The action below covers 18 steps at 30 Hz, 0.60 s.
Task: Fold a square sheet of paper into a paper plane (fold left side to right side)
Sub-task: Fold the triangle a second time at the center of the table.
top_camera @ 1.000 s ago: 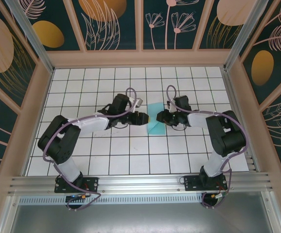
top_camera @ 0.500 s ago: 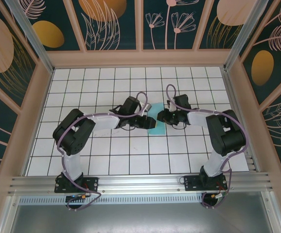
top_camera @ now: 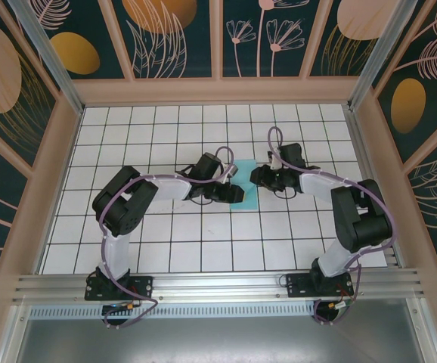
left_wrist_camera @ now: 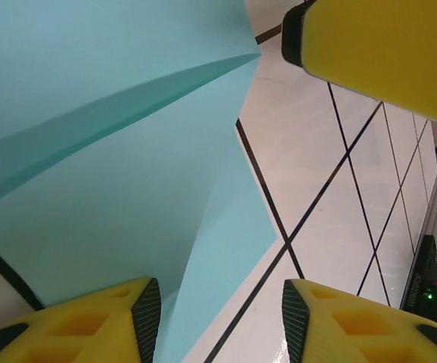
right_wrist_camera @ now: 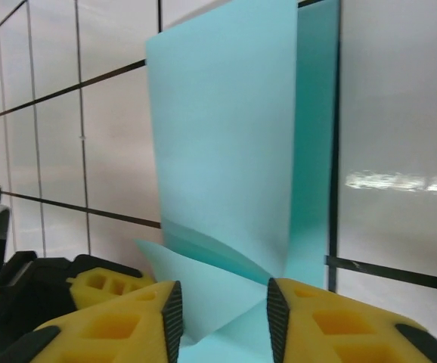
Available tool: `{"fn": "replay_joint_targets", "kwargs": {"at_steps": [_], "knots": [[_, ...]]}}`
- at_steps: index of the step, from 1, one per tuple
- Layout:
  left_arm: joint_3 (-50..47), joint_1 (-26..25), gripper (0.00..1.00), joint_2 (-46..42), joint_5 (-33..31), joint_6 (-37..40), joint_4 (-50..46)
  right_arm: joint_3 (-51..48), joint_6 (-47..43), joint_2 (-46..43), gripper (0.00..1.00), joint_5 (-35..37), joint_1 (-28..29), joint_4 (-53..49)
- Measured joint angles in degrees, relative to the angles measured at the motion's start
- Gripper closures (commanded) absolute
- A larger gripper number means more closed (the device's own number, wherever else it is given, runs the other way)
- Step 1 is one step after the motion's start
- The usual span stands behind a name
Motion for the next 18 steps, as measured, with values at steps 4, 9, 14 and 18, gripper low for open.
{"fn": "replay_joint_targets", "kwargs": {"at_steps": [4, 9, 14, 18], "knots": [[0.0, 0.0, 0.51, 0.1, 0.0, 0.2, 0.0, 0.0, 1.3, 0.3, 0.69, -2.1, 1.5, 1.5], [0.0, 0.0, 0.51, 0.3, -0.4, 0.2, 0.0, 0.0, 2.0, 1.8, 0.69, -3.4, 2.4, 3.1], [0.0, 0.0, 0.5, 0.3, -0.4, 0.2, 0.0, 0.0, 2.6, 4.8, 0.69, -3.6, 2.8, 3.6], [0.0, -0.1, 0.49, 0.3, -0.4, 0.5, 0.0, 0.8, 2.6, 8.0, 0.69, -2.7, 2.7, 3.4]]}}
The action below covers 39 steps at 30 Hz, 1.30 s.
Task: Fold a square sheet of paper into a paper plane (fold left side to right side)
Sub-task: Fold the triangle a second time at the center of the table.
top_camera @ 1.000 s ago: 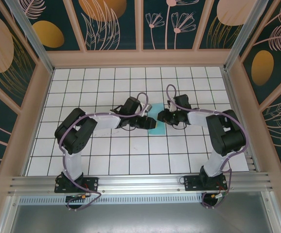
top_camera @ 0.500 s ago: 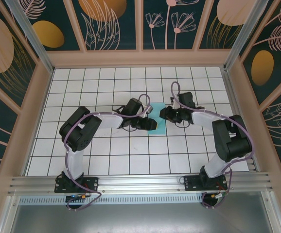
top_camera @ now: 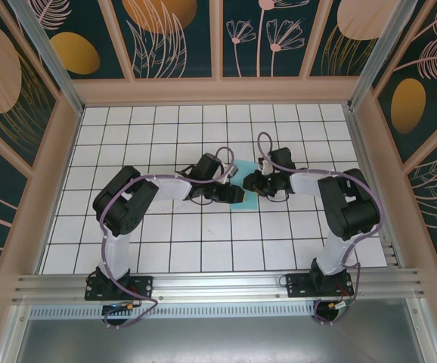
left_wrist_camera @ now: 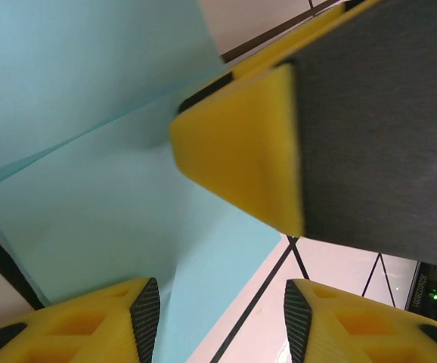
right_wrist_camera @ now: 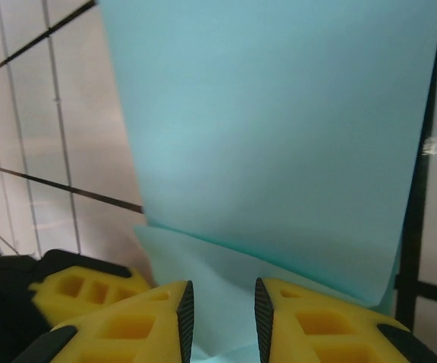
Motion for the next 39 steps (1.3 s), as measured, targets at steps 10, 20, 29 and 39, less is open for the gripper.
{"fn": "replay_joint_targets", "kwargs": {"at_steps": [10, 20, 29, 39], "knots": [[-0.6, -0.4, 0.49, -0.7, 0.2, 2.4, -0.6, 3.0, -1.7, 1.8, 0.69, 3.2, 0.0, -2.2], [-1.4, -1.9, 0.5, -1.4, 1.4, 4.7, -2.4, 4.0, -2.8, 2.4, 0.7, 3.4, 0.0, -3.7], [-2.3, -1.9, 0.51, -2.2, 1.2, 7.1, -3.4, 5.2, -2.8, 2.9, 0.7, 3.5, 0.0, -5.5], [-2.5, -2.4, 0.54, -3.3, 0.1, 11.6, -7.5, 5.7, -2.8, 3.2, 0.7, 3.6, 0.0, -6.2]]}}
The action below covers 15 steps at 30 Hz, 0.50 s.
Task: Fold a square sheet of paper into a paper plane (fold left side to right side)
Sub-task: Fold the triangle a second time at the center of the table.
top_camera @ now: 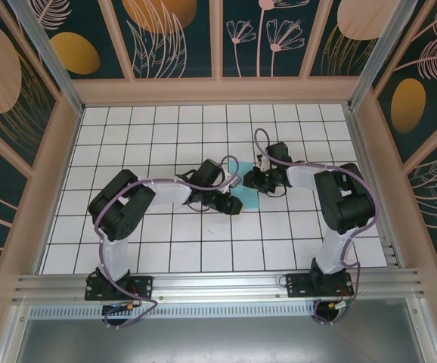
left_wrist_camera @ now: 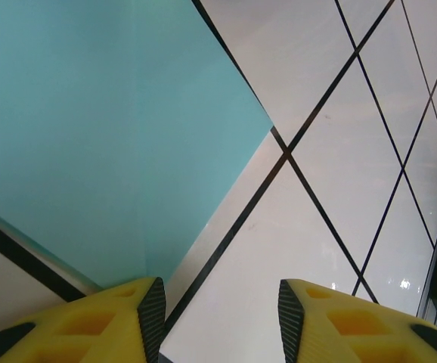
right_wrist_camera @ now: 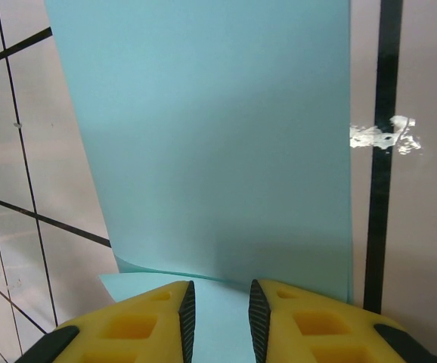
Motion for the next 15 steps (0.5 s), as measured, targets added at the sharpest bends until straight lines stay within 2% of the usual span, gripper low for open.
{"fn": "replay_joint_targets", "kwargs": {"at_steps": [11, 15], "knots": [[-2.0, 0.4, 0.52, -5.4, 0.7, 0.2, -5.4, 0.1, 0.0, 0.0, 0.7, -0.1, 0.0, -0.3], [-2.0, 2.9, 0.5, -8.3, 1.6, -1.8, -4.2, 0.0, 0.0, -0.4, 0.68, -0.2, 0.0, 0.2]]}}
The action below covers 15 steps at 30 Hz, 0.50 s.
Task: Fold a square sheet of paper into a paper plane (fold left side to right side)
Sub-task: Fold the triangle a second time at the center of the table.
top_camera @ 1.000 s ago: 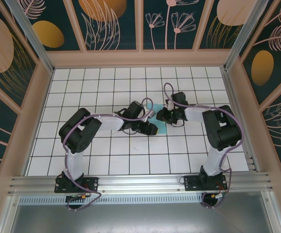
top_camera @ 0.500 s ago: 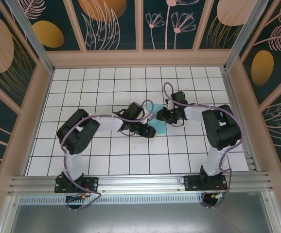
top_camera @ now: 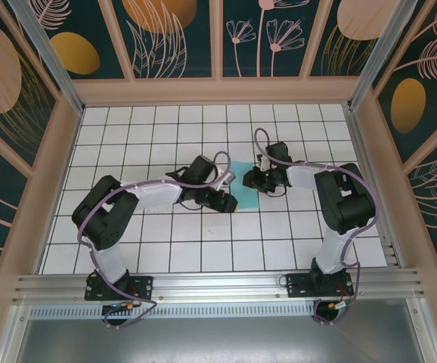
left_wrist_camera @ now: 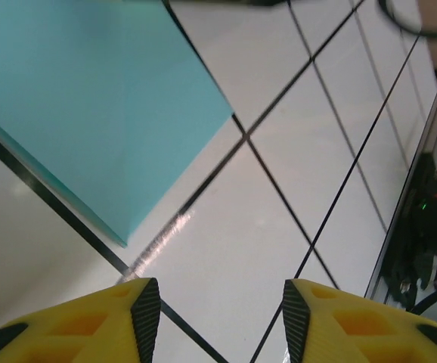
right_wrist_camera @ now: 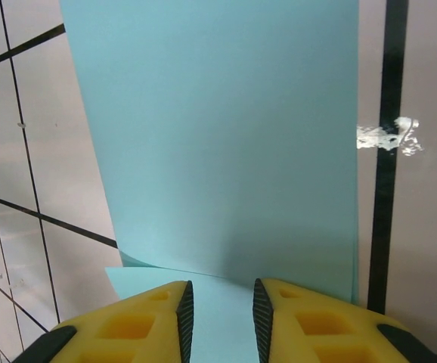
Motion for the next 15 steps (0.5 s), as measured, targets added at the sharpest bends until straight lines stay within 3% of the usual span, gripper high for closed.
{"fn": "replay_joint_targets", "kwargs": {"at_steps": [6, 15], "knots": [[0.0, 5.3, 0.44, -0.8, -1.5, -4.8, 4.1, -1.0, -0.1, -4.8, 0.56, 0.9, -0.2, 0.3], [1.7, 5.1, 0.43, 3.9, -1.3, -9.6, 8.4, -3.4, -1.4, -14.3, 0.49, 4.6, -2.2, 0.3]]}}
